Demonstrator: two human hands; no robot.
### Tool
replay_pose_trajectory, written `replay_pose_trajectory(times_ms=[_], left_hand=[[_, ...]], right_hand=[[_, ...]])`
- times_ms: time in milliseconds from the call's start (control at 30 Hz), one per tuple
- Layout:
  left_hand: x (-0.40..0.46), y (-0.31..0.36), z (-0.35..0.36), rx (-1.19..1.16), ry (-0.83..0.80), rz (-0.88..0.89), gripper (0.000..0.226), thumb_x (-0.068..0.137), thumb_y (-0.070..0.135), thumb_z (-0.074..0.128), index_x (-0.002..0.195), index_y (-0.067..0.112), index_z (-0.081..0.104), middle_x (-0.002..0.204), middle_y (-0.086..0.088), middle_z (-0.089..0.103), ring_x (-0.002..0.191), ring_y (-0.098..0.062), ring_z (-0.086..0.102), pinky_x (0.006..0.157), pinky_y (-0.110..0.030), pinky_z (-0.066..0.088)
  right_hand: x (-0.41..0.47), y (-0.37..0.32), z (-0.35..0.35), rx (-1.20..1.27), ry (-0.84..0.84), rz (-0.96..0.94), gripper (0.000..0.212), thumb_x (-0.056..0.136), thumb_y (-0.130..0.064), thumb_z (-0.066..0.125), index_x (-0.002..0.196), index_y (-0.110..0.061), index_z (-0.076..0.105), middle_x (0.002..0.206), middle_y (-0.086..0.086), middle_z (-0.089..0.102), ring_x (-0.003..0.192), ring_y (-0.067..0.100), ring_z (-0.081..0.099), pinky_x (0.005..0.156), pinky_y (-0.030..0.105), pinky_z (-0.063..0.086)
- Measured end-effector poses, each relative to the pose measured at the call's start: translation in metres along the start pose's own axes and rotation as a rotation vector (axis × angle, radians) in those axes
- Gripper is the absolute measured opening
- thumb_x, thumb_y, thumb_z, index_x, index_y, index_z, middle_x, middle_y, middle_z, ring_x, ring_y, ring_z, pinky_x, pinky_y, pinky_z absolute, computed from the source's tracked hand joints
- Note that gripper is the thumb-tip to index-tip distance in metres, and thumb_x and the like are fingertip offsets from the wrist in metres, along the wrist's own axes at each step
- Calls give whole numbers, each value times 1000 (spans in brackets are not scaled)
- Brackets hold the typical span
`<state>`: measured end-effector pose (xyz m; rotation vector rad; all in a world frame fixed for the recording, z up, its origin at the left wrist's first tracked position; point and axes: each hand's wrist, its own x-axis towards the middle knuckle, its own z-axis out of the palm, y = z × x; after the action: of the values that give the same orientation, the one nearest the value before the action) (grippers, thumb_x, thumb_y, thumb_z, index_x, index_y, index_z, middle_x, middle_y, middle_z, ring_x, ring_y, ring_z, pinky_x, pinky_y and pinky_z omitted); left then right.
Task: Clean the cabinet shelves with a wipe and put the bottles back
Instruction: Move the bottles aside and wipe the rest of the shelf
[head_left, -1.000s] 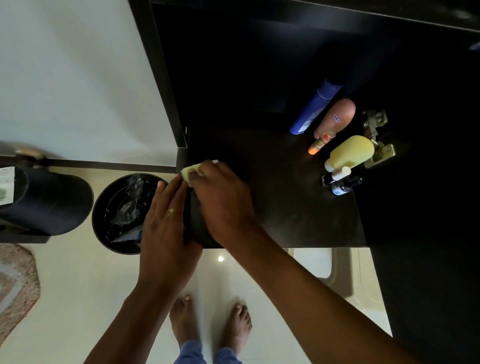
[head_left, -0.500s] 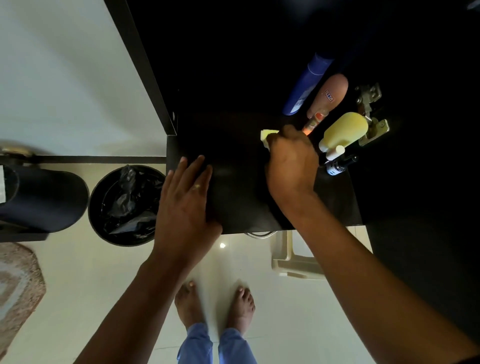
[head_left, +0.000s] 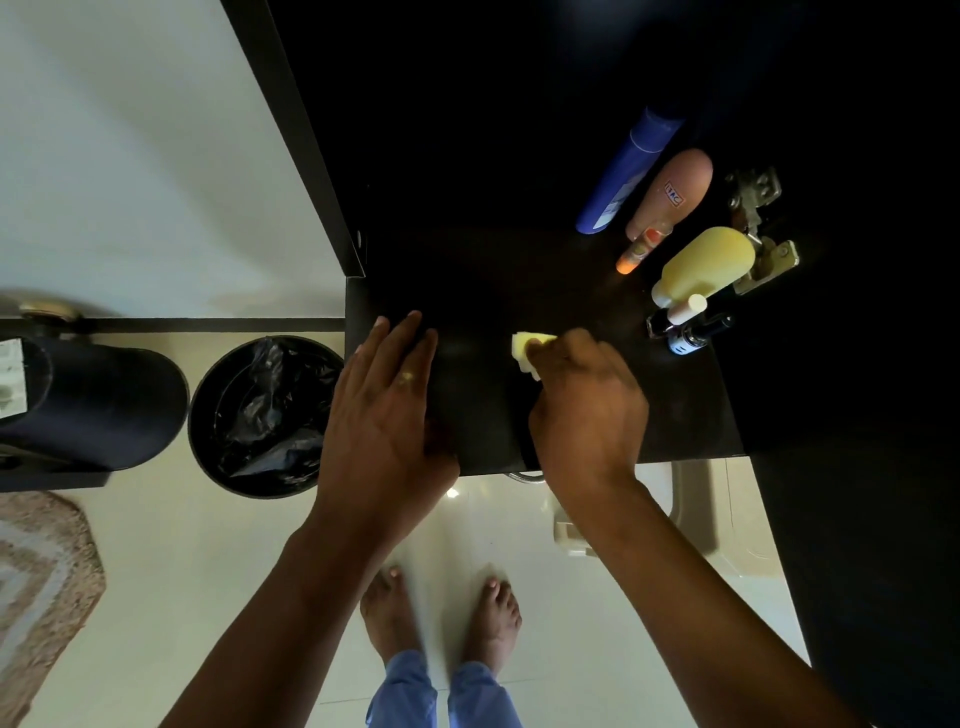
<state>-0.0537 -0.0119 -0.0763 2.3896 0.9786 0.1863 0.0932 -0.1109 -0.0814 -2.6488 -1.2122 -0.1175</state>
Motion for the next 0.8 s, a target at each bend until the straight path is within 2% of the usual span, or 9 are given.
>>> replay_pose_trajectory(times_ms=[100,233,333,500,600,667,700,733,800], left_hand=[[-6,-7,-6,-49,72,-57,84,79,41,31,157,11,36,166,-7,33,158,-25,19,128,-45,22],[-14,-24,-16,-116,128,-140,76,82,26,46,156,15,36,164,-3,33,155,-22,24,125,-49,30],[-20,-32,-21,-134,100,-217,83,79,24,58,158,13,33,166,-4,30,156,-23,23,125,-51,28],[-19,-42,-27,-186,53,-250,88,77,15,62,159,14,31,167,-3,30,156,-19,23,126,-48,27],[-21,-41,-29,-277,100,-226,82,79,5,61,156,16,36,160,5,37,146,2,30,122,-26,31],[-27,-42,-30,-294,111,-189,80,79,0,59,154,16,38,153,14,35,132,28,22,111,-2,22],[-31,-45,-29,-281,95,-173,84,78,-7,62,156,16,36,153,15,33,131,32,16,108,3,20],[-36,-48,-27,-264,68,-153,91,76,-13,66,157,16,34,157,12,31,136,29,14,111,0,21],[-48,-55,-24,-212,-11,-104,103,73,-12,77,160,19,31,165,4,29,150,2,24,120,-28,37]], right_hand=[[13,-29,8,52,-30,-33,32,70,-5,82,102,-10,77,100,8,69,86,30,66,62,34,57],[22,-81,23,89,-53,-169,18,71,-11,79,89,-15,76,99,7,68,87,29,65,56,31,52],[39,-115,30,166,-44,-277,10,77,-11,69,86,-12,74,96,10,68,85,31,64,57,31,47],[63,-135,34,167,-122,-304,13,76,-7,81,87,-7,74,102,15,68,92,35,65,65,40,58],[49,-130,27,184,-121,-333,12,82,-10,74,94,-11,74,107,12,66,97,33,62,67,40,56],[27,-126,23,197,-139,-341,13,81,-15,75,95,-15,73,111,10,65,98,30,60,65,39,56],[12,-124,21,203,-160,-345,18,79,-17,78,96,-17,73,111,8,64,97,29,59,63,37,56],[-4,-122,19,217,-185,-352,24,75,-18,82,98,-17,72,108,7,64,96,27,59,61,35,56],[-37,-115,17,275,-211,-365,27,77,-23,84,100,-16,73,104,4,67,95,23,61,65,31,57]])
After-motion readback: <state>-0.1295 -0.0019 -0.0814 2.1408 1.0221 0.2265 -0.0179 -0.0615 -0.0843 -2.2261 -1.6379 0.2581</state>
